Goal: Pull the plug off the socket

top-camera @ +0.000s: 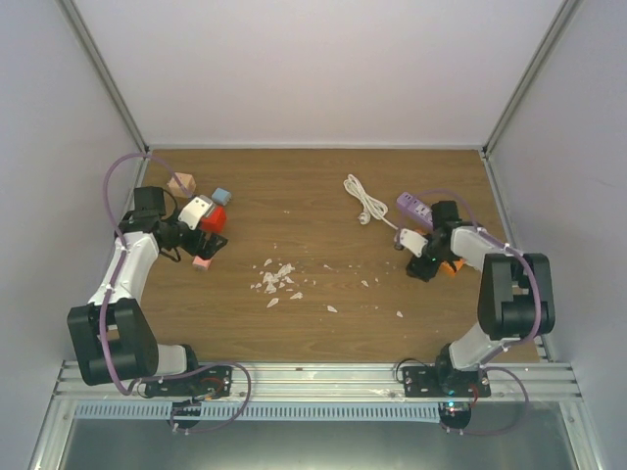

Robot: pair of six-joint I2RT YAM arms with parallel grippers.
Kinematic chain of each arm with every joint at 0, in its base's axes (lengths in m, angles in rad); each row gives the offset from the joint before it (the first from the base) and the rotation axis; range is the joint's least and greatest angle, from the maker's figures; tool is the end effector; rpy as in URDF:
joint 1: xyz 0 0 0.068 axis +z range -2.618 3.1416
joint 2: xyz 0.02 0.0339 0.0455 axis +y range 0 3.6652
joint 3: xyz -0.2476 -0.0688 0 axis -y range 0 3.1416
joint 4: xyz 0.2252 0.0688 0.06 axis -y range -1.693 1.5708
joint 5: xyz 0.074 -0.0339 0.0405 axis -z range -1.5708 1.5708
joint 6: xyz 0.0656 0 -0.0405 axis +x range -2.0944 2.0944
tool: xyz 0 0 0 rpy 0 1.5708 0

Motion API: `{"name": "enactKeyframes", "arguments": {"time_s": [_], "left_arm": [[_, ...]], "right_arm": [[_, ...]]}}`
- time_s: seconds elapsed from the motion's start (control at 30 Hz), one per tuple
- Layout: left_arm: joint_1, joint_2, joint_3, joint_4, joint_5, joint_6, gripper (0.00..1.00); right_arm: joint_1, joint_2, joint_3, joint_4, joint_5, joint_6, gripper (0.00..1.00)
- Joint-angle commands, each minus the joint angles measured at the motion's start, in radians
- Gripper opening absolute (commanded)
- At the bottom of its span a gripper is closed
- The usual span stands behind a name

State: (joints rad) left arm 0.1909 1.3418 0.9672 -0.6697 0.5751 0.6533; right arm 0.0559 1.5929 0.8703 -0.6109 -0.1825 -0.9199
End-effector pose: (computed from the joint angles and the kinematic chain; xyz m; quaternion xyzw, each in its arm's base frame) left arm 0.2622 0.0143 0.2165 0.2840 0.8844 -0.1476 0.3398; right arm 0.2656 0.0268 0.1225 -0.4731 0.8684 0.0328 0.1449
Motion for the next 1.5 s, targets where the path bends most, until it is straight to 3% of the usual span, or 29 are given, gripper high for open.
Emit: {"name": "enactKeyframes", "arguments": {"time_s": [0.0, 0.33, 0.5, 0.63, 0.77, 1.03, 1.2, 1.47], "left_arm": [[-0.012, -0.002, 0.035, 0.027, -0.001, -0.015, 0.99], [-0.087, 0.017, 0.125, 0.051, -0.032, -0.093, 0.99], [-0.134, 0.03, 0.262, 0.059, -0.06, -0.15, 0.99], [-0.186, 0.031, 0.327, 0.097, -0.078, -0.206, 0.99], [-0.306, 0.029, 0.321, 0.141, -0.115, -0.252, 0.99], [-0.522, -0.02, 0.144, 0.273, -0.255, -0.318, 0.99], [-0.547, -0.023, 0.017, 0.322, -0.248, -0.331, 0.99], [-0.548, -0.021, -0.054, 0.345, -0.281, -0.326, 0.99]], "right_arm": [[-0.116, 0.05, 0.078, -0.002, 0.009, -0.077, 0.7], [-0.131, -0.018, 0.353, -0.198, -0.348, 0.014, 0.82], [-0.131, -0.052, 0.49, -0.204, -0.481, 0.106, 0.93], [-0.129, -0.08, 0.521, -0.114, -0.609, 0.241, 0.99], [-0.109, -0.142, 0.458, 0.025, -0.711, 0.369, 1.0], [-0.075, -0.348, 0.114, 0.338, -0.775, 0.515, 1.0], [-0.067, -0.394, -0.021, 0.396, -0.752, 0.513, 1.0], [-0.067, -0.372, -0.073, 0.402, -0.732, 0.489, 1.0]]}}
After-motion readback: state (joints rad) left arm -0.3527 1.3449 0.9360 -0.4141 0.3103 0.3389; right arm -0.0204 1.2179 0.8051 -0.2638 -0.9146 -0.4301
